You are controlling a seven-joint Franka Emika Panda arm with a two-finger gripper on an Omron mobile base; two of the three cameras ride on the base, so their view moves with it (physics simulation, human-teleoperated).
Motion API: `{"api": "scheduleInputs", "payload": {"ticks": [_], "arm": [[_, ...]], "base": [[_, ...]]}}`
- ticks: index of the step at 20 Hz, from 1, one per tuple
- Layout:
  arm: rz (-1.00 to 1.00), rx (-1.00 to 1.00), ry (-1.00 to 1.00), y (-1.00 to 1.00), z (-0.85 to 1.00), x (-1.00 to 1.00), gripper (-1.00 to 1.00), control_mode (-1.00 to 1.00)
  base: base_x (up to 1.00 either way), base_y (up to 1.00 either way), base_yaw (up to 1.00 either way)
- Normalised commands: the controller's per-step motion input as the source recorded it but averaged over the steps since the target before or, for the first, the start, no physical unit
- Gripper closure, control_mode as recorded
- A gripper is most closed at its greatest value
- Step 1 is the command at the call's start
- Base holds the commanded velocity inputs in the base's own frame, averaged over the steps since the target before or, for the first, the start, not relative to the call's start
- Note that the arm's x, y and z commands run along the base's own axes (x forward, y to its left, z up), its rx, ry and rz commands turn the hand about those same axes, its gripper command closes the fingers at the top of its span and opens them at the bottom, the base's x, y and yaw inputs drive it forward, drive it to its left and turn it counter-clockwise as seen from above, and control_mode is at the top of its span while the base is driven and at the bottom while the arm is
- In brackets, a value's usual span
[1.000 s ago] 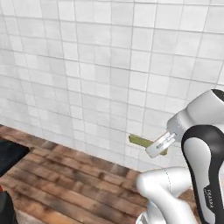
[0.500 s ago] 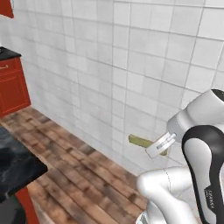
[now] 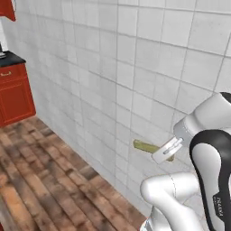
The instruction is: Pick the egg and butter from the fridge and place them by the bowl for mixing.
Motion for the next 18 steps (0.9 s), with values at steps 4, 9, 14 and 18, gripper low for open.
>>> {"api": "scheduleInputs", "payload": {"ticks": [4, 9, 14, 18], "arm": [[0.00, 0.00, 0.00, 0.00, 0.00, 0.00, 1.00, 1.00], [0.00, 0.00, 0.00, 0.00, 0.00, 0.00, 1.00, 1.00], [0.00, 0.00, 0.00, 0.00, 0.00, 0.00, 1.00, 1.00], [0.00, 0.00, 0.00, 0.00, 0.00, 0.00, 1.00, 1.00]], "base": [[1.00, -0.06, 0.42], [1.00, 0.00, 0.41], [1.00, -0.10, 0.32], [1.00, -0.23, 0.23]]}}
